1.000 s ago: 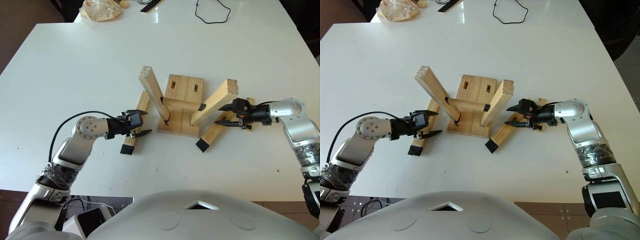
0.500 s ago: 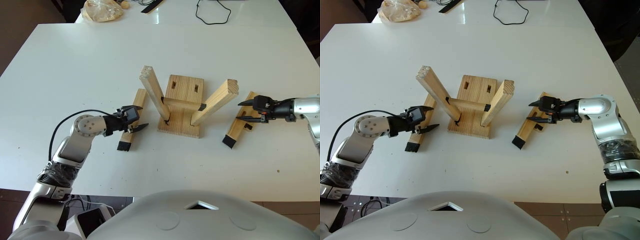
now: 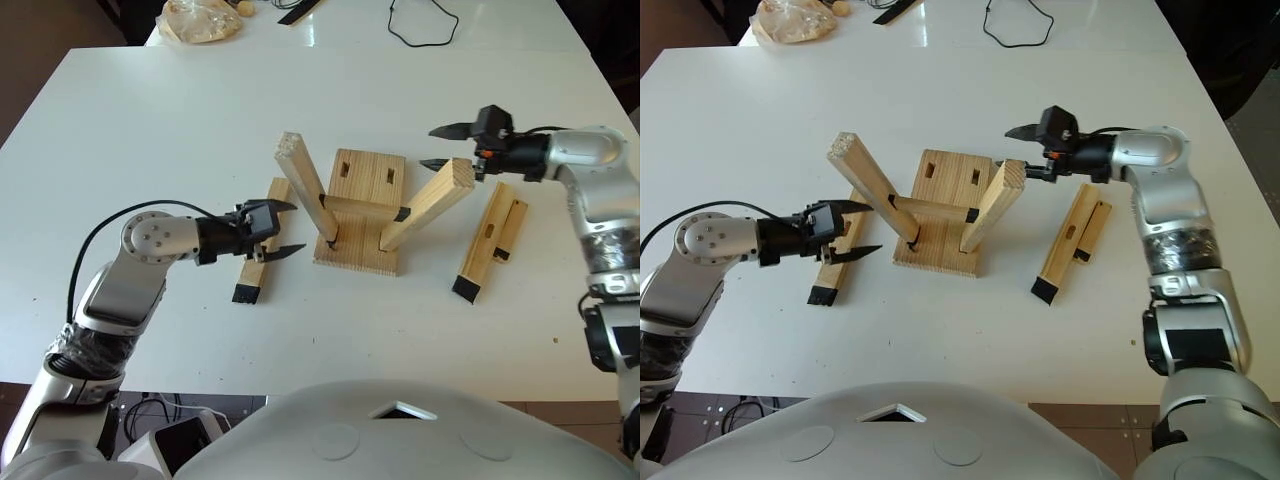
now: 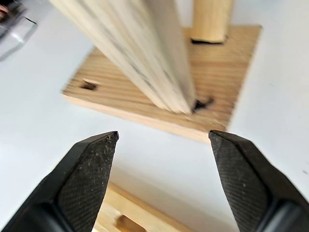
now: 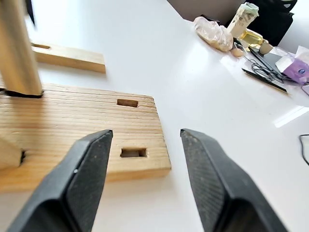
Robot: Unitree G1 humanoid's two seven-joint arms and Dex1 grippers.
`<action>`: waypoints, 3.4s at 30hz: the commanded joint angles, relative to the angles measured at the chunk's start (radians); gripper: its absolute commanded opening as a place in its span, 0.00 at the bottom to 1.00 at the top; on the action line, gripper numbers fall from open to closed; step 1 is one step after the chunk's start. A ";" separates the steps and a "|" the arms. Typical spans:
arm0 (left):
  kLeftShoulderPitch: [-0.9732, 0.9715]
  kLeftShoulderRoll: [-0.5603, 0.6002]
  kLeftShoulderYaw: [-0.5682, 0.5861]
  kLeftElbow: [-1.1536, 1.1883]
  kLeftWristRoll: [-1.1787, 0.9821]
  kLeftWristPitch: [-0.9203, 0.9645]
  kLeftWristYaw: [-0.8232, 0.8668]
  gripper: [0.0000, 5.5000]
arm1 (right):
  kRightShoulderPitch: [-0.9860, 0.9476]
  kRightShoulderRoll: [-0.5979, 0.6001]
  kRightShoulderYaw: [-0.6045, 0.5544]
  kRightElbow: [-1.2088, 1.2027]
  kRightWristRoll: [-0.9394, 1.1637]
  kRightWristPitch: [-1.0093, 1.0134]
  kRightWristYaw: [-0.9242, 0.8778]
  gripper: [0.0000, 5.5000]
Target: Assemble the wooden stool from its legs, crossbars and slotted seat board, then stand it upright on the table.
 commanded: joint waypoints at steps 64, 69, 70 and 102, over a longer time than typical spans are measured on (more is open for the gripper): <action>0.116 -0.086 -0.198 -0.110 -0.058 0.113 0.041 0.63 | -0.245 0.003 0.275 0.638 -0.568 -0.601 -0.237 0.47; -0.001 -0.143 -0.207 0.109 0.059 0.033 0.128 0.63 | -0.227 -0.009 0.262 0.639 -0.536 -0.636 -0.164 0.47; -0.022 -0.159 -0.201 0.145 0.077 0.010 0.153 0.63 | -0.219 -0.013 0.261 0.634 -0.534 -0.642 -0.153 0.47; -0.163 -0.373 -0.119 0.313 0.146 -0.090 0.320 0.63 | 0.261 -0.064 0.178 -0.289 -0.190 -0.156 0.084 0.47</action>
